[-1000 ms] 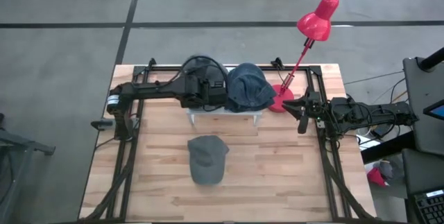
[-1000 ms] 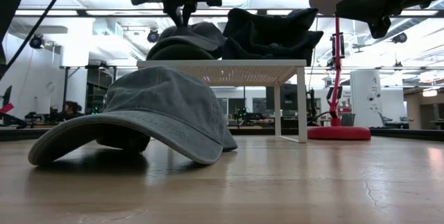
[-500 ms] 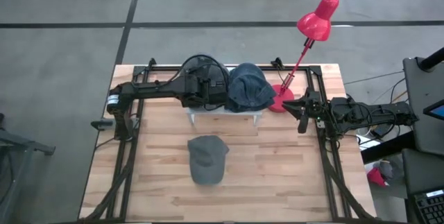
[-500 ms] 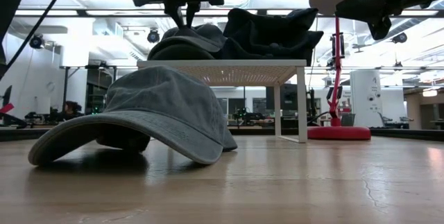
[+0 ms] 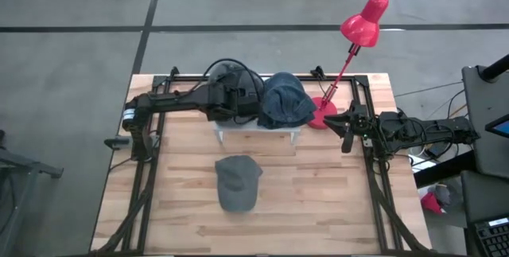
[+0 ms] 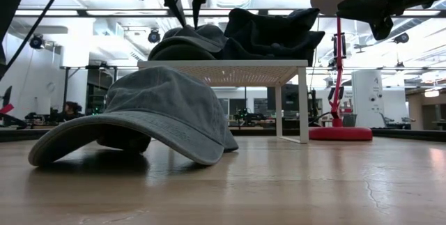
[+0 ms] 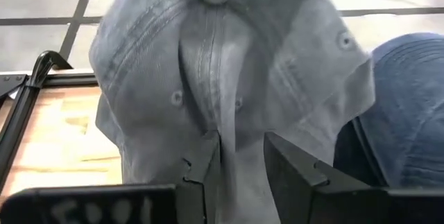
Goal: Pick & Place hat
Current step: Stack the left gray cap on the other gray cap on the shelf, then stack the gray cap on the other gray cap on the shelf
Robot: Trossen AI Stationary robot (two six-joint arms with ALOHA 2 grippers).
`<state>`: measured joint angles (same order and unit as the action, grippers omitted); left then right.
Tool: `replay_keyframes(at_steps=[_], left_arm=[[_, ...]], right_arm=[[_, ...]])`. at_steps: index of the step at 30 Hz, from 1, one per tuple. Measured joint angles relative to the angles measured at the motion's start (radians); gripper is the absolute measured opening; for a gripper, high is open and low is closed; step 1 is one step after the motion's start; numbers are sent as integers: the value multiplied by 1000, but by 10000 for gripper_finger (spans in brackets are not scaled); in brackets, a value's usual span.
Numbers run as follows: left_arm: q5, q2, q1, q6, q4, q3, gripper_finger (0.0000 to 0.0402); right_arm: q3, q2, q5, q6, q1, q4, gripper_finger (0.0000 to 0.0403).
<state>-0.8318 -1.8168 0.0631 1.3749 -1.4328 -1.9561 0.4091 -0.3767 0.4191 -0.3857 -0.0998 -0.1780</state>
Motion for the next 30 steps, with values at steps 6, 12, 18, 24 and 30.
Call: replay_keyframes(at_steps=[6,12,18,24,30], left_arm=[[-5,8,0,-44,-7,-41,112],[-5,47,-3,-81,-17,-61,113],[8,110,-26,-86,-31,-61,113],[34,163,-92,-85,-43,-60,113],[89,173,-201,-60,-40,-55,113]], right_arm=[[0,0,0,0,0,0,73],[0,0,0,0,0,0,69],[0,0,0,0,0,0,79],[0,2,0,1,0,0,87],[0,2,0,1,0,0,87]])
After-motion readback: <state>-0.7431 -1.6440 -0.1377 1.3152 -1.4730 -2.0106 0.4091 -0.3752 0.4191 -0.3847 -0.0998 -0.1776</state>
